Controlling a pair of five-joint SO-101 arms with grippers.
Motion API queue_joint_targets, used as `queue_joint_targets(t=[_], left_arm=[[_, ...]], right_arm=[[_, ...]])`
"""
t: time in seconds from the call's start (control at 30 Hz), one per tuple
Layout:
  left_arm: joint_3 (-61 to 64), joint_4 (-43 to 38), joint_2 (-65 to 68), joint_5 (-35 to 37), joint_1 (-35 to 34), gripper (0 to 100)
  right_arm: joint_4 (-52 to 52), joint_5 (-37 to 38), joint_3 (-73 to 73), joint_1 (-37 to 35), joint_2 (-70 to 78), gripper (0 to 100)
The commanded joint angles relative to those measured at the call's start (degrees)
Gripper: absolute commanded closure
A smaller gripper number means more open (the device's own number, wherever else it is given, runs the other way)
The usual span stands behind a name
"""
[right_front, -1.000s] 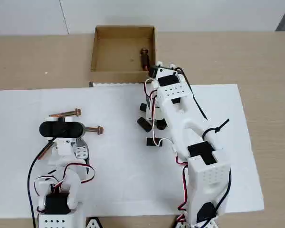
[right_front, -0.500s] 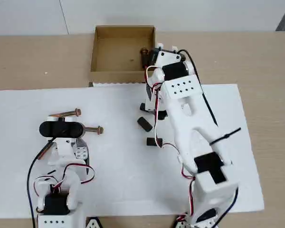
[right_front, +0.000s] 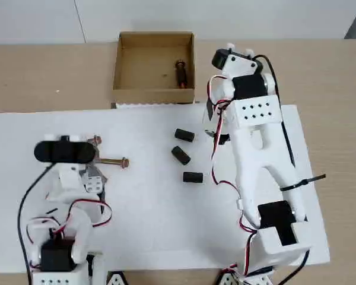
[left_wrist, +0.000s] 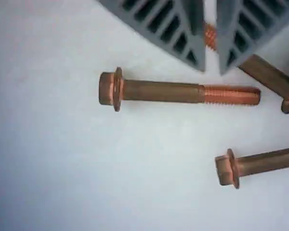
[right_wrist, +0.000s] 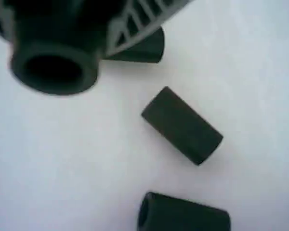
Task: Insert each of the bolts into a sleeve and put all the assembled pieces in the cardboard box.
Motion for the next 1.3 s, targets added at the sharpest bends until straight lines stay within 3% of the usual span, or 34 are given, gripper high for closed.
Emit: queue_joint_targets(t=[0.0, 0.23, 0.4, 0.6, 0.8, 1.17, 1.27], left_arm=[[-11.56, 2.29, 11.87, -0.09, -0.35, 100], [-28.35, 7.65, 31.82, -1.67, -0.35, 100], [-34.68, 7.30, 42.29, -13.63, -0.35, 100], [-39.60, 7.56, 52.57, -21.45, -0.35, 100], [-43.03, 7.21, 61.01, -37.80, -0.35, 100], [-56.57, 7.91, 81.49, -55.47, -0.18, 100], [-60.88, 11.60, 86.95, -61.27, 0.09, 100]], right_arm=[[0.84, 0.26, -2.20, 0.84, -3.12, 99.6], [0.84, 0.26, -2.20, 0.92, -3.12, 99.6], [0.84, 0.26, -2.20, 1.45, -3.03, 99.6], [0.75, 0.26, -0.44, 4.26, -3.03, 99.6], [0.48, 0.26, 5.63, 7.43, -3.56, 99.6], [0.13, 0.18, 5.45, 9.01, -3.74, 99.6], [0.13, 0.18, 5.45, 9.01, -3.74, 99.6]])
